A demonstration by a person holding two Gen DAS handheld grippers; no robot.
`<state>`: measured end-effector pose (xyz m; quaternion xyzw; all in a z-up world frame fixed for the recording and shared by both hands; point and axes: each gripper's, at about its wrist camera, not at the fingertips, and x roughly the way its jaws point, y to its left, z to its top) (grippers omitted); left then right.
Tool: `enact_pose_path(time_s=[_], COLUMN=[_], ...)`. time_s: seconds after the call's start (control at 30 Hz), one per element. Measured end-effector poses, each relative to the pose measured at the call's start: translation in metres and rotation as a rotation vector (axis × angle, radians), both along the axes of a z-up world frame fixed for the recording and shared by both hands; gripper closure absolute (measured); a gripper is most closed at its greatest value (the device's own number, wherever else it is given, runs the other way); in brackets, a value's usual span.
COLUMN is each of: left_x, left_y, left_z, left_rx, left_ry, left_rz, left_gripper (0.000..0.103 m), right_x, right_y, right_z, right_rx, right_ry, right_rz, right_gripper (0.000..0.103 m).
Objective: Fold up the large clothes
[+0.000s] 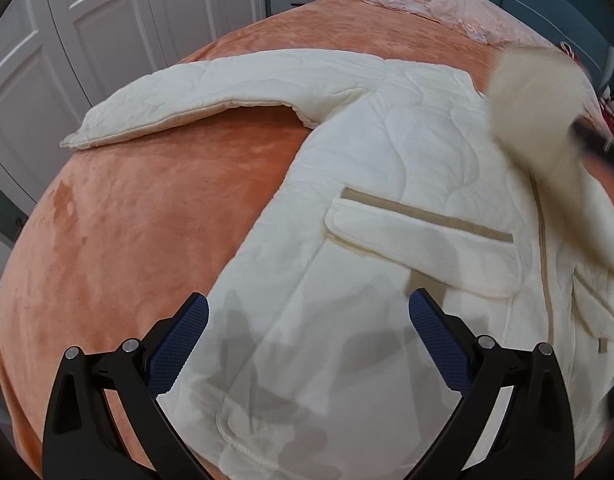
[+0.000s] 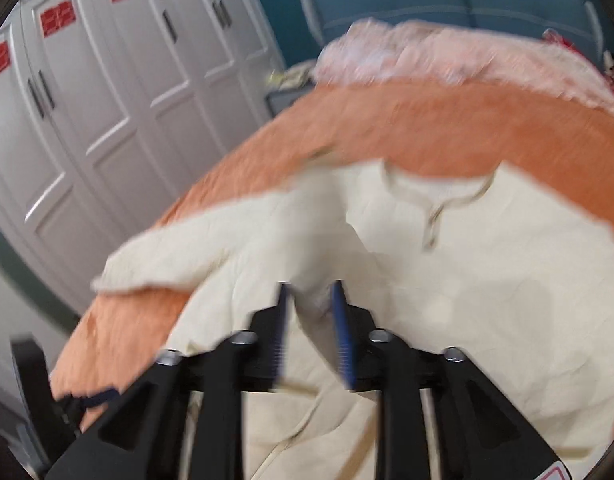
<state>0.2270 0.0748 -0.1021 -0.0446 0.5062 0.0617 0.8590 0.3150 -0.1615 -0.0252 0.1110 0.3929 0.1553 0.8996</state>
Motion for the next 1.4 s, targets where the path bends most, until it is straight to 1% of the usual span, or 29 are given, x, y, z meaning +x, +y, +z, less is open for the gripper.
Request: enact_pose_path(time_s=[0.03, 0.07, 0.1, 0.17, 0.2, 0.23, 0.27, 0.33, 0.43, 0.47, 0.53, 0.57, 0.63, 0.67, 0.7, 0.73, 0.77, 0.8, 0.83, 0.87, 0.9, 0.97, 1.0, 1.07, 1.13, 1.17, 1.23, 1.37, 1.4], left_x=[0.004, 0.008, 0.011, 0.021, 0.03, 0.036, 0.046, 0.062, 0.085, 0.093, 0.103, 0.105, 0.111, 0.114, 0.117, 0.12, 0.124, 0.126, 0.13, 0.132, 0.133, 0.133, 0.134, 0.135, 0.13, 0.128, 0.123, 0.115, 0.111], left_y=[0.002, 0.004, 0.005, 0.006, 0.005, 0.003, 0.0, -0.006, -0.023, -0.029, -0.039, -0.043, -0.052, -0.055, -0.057, -0.057, -0.057, -0.055, -0.053, -0.051, -0.048, -0.044, -0.044, -0.046, -0.046, -0.047, -0.05, -0.057, -0.059], left_z=[0.0, 0.001, 0.002, 0.005, 0.006, 0.005, 0.004, -0.002, -0.014, -0.018, -0.023, -0.024, -0.024, -0.025, -0.024, -0.022, -0.018, -0.013, -0.005, 0.002, 0.009, 0.017, 0.014, -0.006, -0.028, -0.036, -0.038, -0.045, -0.047], left_rx=[-0.021, -0.045, -0.065, -0.137, -0.193, -0.235, -0.3, -0.403, -0.529, -0.562, -0.575, -0.577, -0.56, -0.545, -0.52, -0.504, -0.496, -0.486, -0.473, -0.455, -0.434, -0.372, -0.348, -0.292, -0.258, -0.247, -0.227, -0.171, -0.156], left_ry=[-0.001, -0.001, -0.002, -0.011, -0.012, -0.008, 0.001, 0.019, 0.059, 0.069, 0.08, 0.073, 0.079, 0.086, 0.092, 0.085, 0.074, 0.058, 0.03, 0.002, -0.025, -0.067, -0.067, -0.031, 0.0, -0.006, -0.05, -0.12, -0.142], left_rz=[0.001, 0.002, 0.002, -0.006, -0.013, -0.019, -0.026, -0.023, -0.009, -0.009, 0.0, -0.002, -0.005, -0.006, -0.005, -0.014, -0.022, -0.031, -0.044, -0.055, -0.066, -0.079, -0.083, -0.078, -0.076, -0.081, -0.088, -0.102, -0.106], left_gripper=[0.005, 0.005, 0.005, 0.005, 0.005, 0.005, 0.005, 0.005, 0.005, 0.005, 0.005, 0.006, 0.031, 0.054, 0.075, 0.082, 0.089, 0.095, 0.095, 0.095, 0.095, 0.095, 0.095, 0.095, 0.095, 0.094, 0.094, 0.092, 0.092], right_x=[-0.006, -0.019, -0.03, -0.044, -0.055, -0.065, -0.068, -0.084, -0.1, -0.104, -0.108, -0.108, -0.103, -0.096, -0.091, -0.085, -0.08, -0.078, -0.077, -0.08, -0.085, -0.087, -0.083, -0.072, -0.071, -0.072, -0.076, -0.075, -0.076], right_y=[0.006, 0.011, 0.01, 0.002, -0.004, -0.019, -0.03, -0.075, -0.133, -0.157, -0.186, -0.199, -0.223, -0.232, -0.235, -0.239, -0.239, -0.24, -0.239, -0.237, -0.23, -0.219, -0.211, -0.204, -0.206, -0.208, -0.211, -0.209, -0.208], right_z=[-0.007, -0.015, -0.017, -0.021, -0.025, -0.025, -0.027, -0.031, -0.039, -0.042, -0.047, -0.05, -0.061, -0.067, -0.073, -0.078, -0.08, -0.082, -0.076, -0.066, -0.05, -0.033, -0.034, -0.055, -0.075, -0.085, -0.095, -0.1, -0.098], right_rx=[-0.001, -0.002, 0.013, 0.033, 0.039, 0.051, 0.063, 0.117, 0.194, 0.224, 0.275, 0.301, 0.363, 0.394, 0.403, 0.411, 0.411, 0.401, 0.396, 0.386, 0.357, 0.286, 0.219, 0.132, 0.118, 0.124, 0.139, 0.11, 0.102], right_ry=[0.013, 0.018, 0.012, 0.007, 0.005, 0.003, 0.005, 0.02, 0.046, 0.055, 0.055, 0.057, 0.075, 0.091, 0.112, 0.136, 0.148, 0.146, 0.124, 0.076, 0.004, -0.06, -0.056, 0.033, 0.083, 0.104, 0.114, 0.134, 0.134], right_rz=[0.006, 0.004, 0.004, -0.006, -0.041, -0.087, -0.123, -0.255, -0.43, -0.502, -0.58, -0.615, -0.671, -0.686, -0.698, -0.71, -0.714, -0.71, -0.702, -0.695, -0.678, -0.637, -0.622, -0.613, -0.626, -0.634, -0.64, -0.643, -0.647], right_gripper=[0.045, 0.042, 0.041, 0.041, 0.041, 0.041, 0.041, 0.041, 0.041, 0.041, 0.04, 0.04, 0.04, 0.04, 0.044, 0.058, 0.067, 0.084, 0.089, 0.09, 0.091, 0.092, 0.092, 0.092, 0.092, 0.093, 0.094, 0.094, 0.092])
